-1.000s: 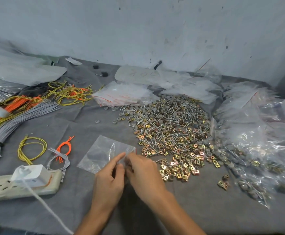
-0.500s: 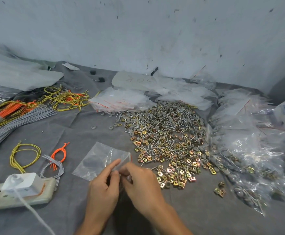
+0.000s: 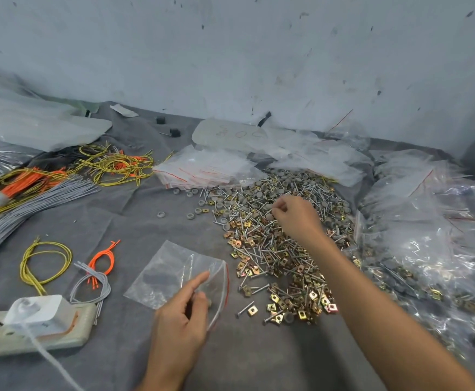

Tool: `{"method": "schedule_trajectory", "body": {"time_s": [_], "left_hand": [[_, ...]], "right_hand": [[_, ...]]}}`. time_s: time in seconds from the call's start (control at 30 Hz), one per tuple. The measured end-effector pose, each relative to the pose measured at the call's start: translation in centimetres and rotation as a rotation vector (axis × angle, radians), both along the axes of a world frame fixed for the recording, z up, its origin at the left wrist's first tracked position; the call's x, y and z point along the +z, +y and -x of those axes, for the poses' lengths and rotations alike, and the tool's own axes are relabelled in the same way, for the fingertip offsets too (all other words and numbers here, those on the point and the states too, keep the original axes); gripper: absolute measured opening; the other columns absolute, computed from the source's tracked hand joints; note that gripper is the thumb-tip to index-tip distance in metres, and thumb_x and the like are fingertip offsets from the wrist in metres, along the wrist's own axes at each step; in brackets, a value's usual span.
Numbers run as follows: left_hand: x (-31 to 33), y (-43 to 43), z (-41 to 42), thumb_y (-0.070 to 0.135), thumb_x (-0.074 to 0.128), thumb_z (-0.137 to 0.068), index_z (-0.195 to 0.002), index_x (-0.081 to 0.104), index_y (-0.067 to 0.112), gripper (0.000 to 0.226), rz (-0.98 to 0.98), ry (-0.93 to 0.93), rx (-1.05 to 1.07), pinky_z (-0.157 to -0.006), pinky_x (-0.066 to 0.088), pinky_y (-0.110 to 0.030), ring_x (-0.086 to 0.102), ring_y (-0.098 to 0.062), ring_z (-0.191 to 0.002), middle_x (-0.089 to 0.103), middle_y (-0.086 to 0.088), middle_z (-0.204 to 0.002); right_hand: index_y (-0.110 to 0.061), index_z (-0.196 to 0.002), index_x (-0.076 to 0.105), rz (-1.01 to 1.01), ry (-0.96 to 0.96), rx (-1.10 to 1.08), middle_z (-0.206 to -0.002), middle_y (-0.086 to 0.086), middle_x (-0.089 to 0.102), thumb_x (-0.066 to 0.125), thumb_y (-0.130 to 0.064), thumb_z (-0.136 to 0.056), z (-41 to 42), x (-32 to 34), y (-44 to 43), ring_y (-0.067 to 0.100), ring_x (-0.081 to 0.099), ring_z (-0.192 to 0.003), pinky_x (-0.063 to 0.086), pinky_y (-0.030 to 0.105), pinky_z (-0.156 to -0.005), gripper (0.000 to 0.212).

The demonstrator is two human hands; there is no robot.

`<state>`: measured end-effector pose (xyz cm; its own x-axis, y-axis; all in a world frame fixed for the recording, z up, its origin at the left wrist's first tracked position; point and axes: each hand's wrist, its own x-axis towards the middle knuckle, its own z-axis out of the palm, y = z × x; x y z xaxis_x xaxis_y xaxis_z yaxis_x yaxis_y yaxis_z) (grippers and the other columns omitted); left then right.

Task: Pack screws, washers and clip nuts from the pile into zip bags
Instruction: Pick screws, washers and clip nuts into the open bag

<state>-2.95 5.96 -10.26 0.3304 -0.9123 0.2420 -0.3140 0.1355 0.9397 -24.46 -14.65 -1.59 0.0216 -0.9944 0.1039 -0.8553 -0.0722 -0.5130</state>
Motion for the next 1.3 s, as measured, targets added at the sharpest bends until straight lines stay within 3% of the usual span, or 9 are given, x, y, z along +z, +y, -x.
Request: {"method": "schedule_trajectory", "body": {"time_s": [0.2, 0.3, 0.4, 0.5, 0.6, 0.87, 1.0, 1.17, 1.3], "left_hand": [[-0.3, -0.1, -0.1, 0.055, 0.047, -0.085, -0.115, 0.064, 0.059, 0.035, 0.015, -0.041, 0.008, -0.061, 0.055, -0.035, 0.07, -0.02, -0.07, 0.064, -0.004, -0.065], [-0.2, 0.0, -0.1, 0.054, 0.048, -0.085, -0.115, 0.064, 0.059, 0.035, 0.019, -0.041, 0.012, -0.059, 0.052, -0.031, 0.068, -0.02, -0.066, 0.064, -0.003, -0.065], [0.0, -0.1, 0.0, 0.054, 0.048, -0.084, -0.115, 0.065, 0.058, 0.036, 0.013, -0.029, 0.015, -0.055, 0.05, -0.029, 0.064, -0.022, -0.062, 0.062, -0.004, -0.064], [0.0, -0.1, 0.0, 0.055, 0.047, -0.083, -0.115, 0.064, 0.06, 0.036, 0.006, -0.019, 0.009, -0.049, 0.045, -0.026, 0.057, -0.021, -0.055, 0.059, -0.004, -0.062], [0.2, 0.0, -0.1, 0.055, 0.048, -0.083, -0.114, 0.064, 0.061, 0.036, 0.009, -0.006, -0.007, -0.049, 0.041, -0.021, 0.049, -0.009, -0.049, 0.061, -0.001, -0.063], [0.7, 0.0, 0.0, 0.052, 0.047, -0.085, -0.117, 0.062, 0.058, 0.037, 0.014, -0.026, -0.015, -0.058, 0.05, -0.031, 0.058, -0.024, -0.059, 0.065, -0.007, -0.069], [0.8, 0.1, 0.0, 0.049, 0.046, -0.087, -0.12, 0.062, 0.054, 0.037, -0.002, -0.061, -0.012, -0.056, 0.047, -0.026, 0.055, -0.015, -0.055, 0.064, 0.001, -0.066], [0.7, 0.1, -0.1, 0.045, 0.046, -0.088, -0.12, 0.062, 0.052, 0.036, -0.016, -0.049, -0.01, -0.056, 0.049, -0.029, 0.051, -0.012, -0.051, 0.06, 0.005, -0.061], [0.3, -0.1, -0.2, 0.043, 0.047, -0.089, -0.12, 0.062, 0.052, 0.035, -0.018, -0.06, -0.012, -0.057, 0.048, -0.028, 0.05, -0.01, -0.05, 0.06, 0.007, -0.06]], "right_hand": [[-0.028, -0.081, 0.069, -0.07, 0.172, 0.013, -0.079, -0.011, 0.071, 0.06, -0.026, -0.098, -0.6, -0.7, -2.9, 0.014, 0.062, -0.062, 0.059, 0.039, -0.067, 0.019], [-0.014, -0.086, 0.075, -0.063, 0.256, 0.06, -0.087, 0.002, 0.077, 0.059, -0.025, -0.097, -0.6, -0.6, -3.0, 0.023, 0.068, -0.063, 0.06, 0.041, -0.066, 0.022], [-0.015, -0.084, 0.071, -0.048, 0.3, 0.105, -0.107, -0.004, 0.076, 0.06, -0.029, -0.098, 0.0, -0.7, -2.7, 0.012, 0.057, -0.049, 0.056, 0.037, -0.057, 0.023], [-0.021, -0.088, 0.067, -0.081, 0.313, 0.136, -0.102, -0.004, 0.074, 0.06, -0.033, -0.1, 0.4, -1.0, -2.0, 0.011, 0.063, -0.065, 0.056, 0.038, -0.068, 0.018], [-0.023, -0.092, 0.061, -0.059, 0.232, 0.104, -0.092, -0.005, 0.068, 0.057, -0.032, -0.101, 0.7, -0.3, -0.9, 0.013, 0.062, -0.076, 0.057, 0.041, -0.078, 0.014], [-0.032, -0.087, 0.065, -0.065, -0.295, 0.287, -0.065, -0.014, 0.062, 0.064, -0.045, -0.092, -0.3, 0.9, 13.6, 0.0, 0.049, -0.053, 0.04, 0.016, -0.05, 0.014], [-0.029, -0.092, 0.066, -0.016, -0.118, 0.41, -0.066, -0.015, 0.054, 0.065, -0.043, -0.092, -3.5, -1.9, 18.4, 0.005, 0.052, -0.068, 0.042, 0.029, -0.065, 0.015], [-0.029, -0.106, 0.065, 0.11, 0.029, 0.347, -0.097, -0.004, 0.072, 0.055, -0.044, -0.096, -6.8, -3.7, 18.7, 0.02, 0.065, -0.093, 0.045, 0.034, -0.072, 0.021], [-0.026, -0.107, 0.066, 0.167, 0.137, 0.342, -0.101, 0.001, 0.073, 0.048, -0.045, -0.099, -8.0, -4.1, 18.4, 0.028, 0.067, -0.096, 0.049, 0.04, -0.074, 0.027]]}}
